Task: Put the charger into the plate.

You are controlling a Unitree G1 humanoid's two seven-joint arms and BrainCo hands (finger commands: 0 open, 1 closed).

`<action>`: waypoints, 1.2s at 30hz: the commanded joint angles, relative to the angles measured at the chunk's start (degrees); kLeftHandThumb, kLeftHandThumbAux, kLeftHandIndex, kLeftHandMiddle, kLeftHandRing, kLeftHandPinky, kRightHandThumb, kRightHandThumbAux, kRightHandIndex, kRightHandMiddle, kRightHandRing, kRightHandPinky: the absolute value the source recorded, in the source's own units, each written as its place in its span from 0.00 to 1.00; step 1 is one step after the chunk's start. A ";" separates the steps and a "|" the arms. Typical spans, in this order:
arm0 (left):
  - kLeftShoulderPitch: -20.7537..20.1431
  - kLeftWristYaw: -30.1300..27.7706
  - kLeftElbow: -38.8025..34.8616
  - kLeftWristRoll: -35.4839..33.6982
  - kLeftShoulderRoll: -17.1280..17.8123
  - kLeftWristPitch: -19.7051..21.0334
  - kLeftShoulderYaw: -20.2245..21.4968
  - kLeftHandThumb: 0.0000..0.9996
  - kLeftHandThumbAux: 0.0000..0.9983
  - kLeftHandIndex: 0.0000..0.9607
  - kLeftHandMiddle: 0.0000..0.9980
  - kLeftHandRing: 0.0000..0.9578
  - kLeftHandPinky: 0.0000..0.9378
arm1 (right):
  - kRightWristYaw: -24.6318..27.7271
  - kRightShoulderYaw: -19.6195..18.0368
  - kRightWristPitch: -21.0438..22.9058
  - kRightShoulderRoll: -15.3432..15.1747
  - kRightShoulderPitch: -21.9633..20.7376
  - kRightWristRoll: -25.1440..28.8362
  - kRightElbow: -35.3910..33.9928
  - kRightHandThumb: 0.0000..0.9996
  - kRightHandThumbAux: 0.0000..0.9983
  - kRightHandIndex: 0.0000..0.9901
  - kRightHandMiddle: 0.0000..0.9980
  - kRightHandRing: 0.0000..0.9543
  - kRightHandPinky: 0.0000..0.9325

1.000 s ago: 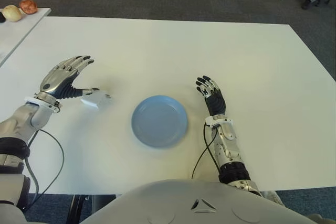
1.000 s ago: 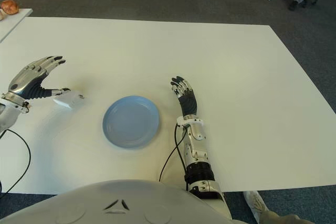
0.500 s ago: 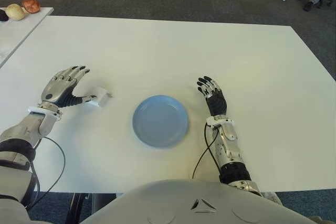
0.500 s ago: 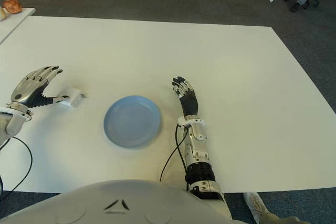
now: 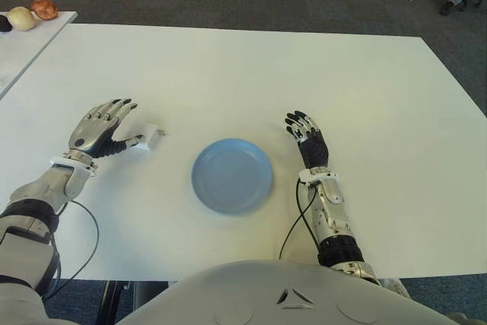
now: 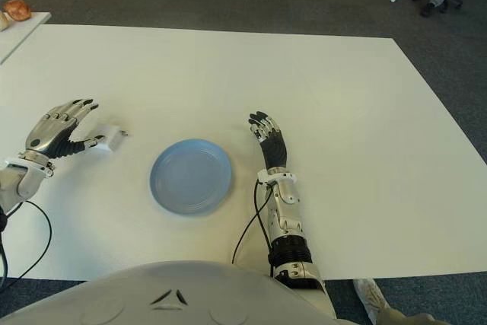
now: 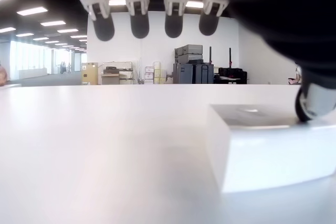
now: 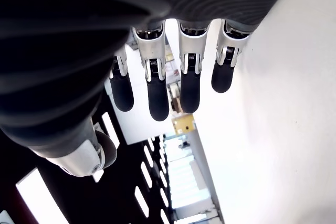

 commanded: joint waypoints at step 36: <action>3.95 -16.03 -8.39 -7.81 -0.15 -4.13 -1.81 0.18 0.43 0.00 0.00 0.00 0.05 | -1.95 0.13 3.86 2.14 2.67 -0.89 2.93 0.00 0.68 0.20 0.26 0.22 0.18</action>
